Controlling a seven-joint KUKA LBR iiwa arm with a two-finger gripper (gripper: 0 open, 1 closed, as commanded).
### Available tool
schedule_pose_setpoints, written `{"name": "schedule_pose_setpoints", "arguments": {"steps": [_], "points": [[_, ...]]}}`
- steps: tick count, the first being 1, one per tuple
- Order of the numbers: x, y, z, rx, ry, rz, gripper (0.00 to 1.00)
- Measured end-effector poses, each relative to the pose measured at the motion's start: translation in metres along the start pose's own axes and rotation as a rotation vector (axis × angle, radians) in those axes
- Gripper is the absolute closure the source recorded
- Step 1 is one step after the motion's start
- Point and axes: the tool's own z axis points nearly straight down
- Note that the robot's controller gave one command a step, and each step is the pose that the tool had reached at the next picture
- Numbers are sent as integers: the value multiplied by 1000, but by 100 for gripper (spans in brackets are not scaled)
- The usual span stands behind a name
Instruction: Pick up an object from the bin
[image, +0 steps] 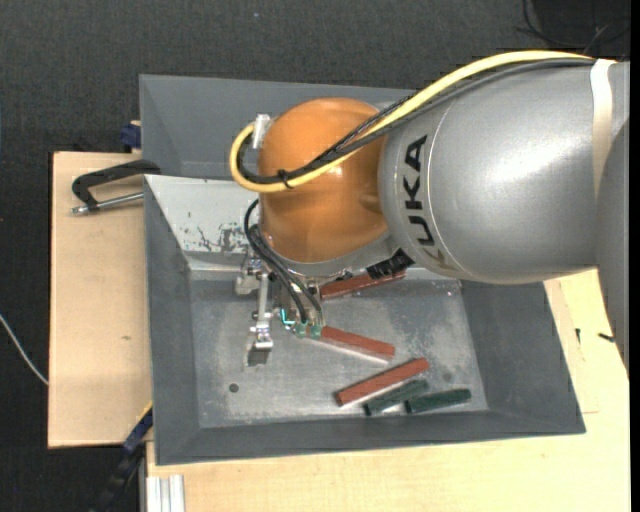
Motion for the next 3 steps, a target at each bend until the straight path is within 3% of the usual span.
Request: {"name": "schedule_pose_setpoints", "arguments": {"steps": [1,2,3], "points": [[-2,-1,-4,-2,-8,2,0],[-5,-47,57,-4,-13,14,0],[-5,-94,117,3,1,35,0]]}}
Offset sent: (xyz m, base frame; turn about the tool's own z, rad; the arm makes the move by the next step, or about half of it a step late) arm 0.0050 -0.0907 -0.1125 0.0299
